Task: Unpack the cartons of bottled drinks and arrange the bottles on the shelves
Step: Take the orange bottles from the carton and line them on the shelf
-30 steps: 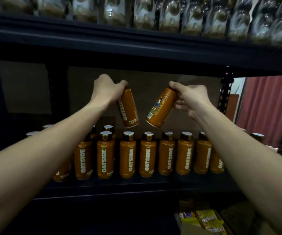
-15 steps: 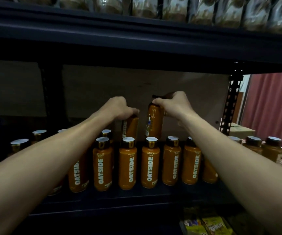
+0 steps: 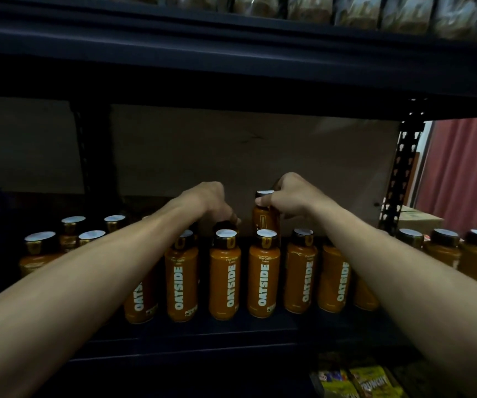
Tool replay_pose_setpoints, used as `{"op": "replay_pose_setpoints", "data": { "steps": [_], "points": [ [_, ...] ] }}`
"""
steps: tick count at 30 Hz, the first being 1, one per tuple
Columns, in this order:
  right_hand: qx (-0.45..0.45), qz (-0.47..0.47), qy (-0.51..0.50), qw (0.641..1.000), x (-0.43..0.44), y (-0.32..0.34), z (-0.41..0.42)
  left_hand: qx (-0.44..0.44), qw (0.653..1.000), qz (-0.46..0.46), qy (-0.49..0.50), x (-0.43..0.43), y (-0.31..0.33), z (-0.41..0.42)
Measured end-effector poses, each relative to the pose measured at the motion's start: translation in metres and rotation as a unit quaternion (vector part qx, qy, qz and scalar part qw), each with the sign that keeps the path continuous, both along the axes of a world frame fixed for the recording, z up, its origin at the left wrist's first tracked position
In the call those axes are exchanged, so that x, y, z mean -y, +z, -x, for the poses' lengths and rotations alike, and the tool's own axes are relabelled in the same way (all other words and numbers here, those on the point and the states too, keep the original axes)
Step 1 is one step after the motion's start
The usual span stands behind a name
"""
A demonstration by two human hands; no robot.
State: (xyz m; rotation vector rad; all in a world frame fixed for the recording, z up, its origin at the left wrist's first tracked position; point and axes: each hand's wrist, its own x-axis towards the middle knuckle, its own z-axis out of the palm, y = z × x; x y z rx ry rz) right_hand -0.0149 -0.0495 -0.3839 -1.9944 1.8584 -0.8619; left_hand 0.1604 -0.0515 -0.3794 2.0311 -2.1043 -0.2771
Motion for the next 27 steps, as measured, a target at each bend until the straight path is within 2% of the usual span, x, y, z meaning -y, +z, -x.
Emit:
{"op": "replay_pose_setpoints", "data": {
  "steps": [9, 18, 23, 27],
  "points": [
    [-0.055, -0.082, 0.001, 0.995, 0.008, -0.006, -0.006, 0.01, 1.0, 0.004, 0.006, 0.006, -0.009, -0.008],
    [-0.086, -0.123, 0.0, 0.989, 0.009, -0.016, -0.011, -0.038, 0.999, -0.007, 0.007, 0.01, -0.005, -0.015],
    [-0.139, -0.129, 0.021, 0.982, 0.009, -0.008, -0.004, -0.037, 0.998, 0.002, -0.041, 0.01, -0.002, -0.021],
    [-0.136, -0.11, 0.064, 0.983, 0.009, -0.002, 0.001, -0.032, 0.994, -0.005, -0.103, 0.001, 0.001, -0.022]
  ]
}}
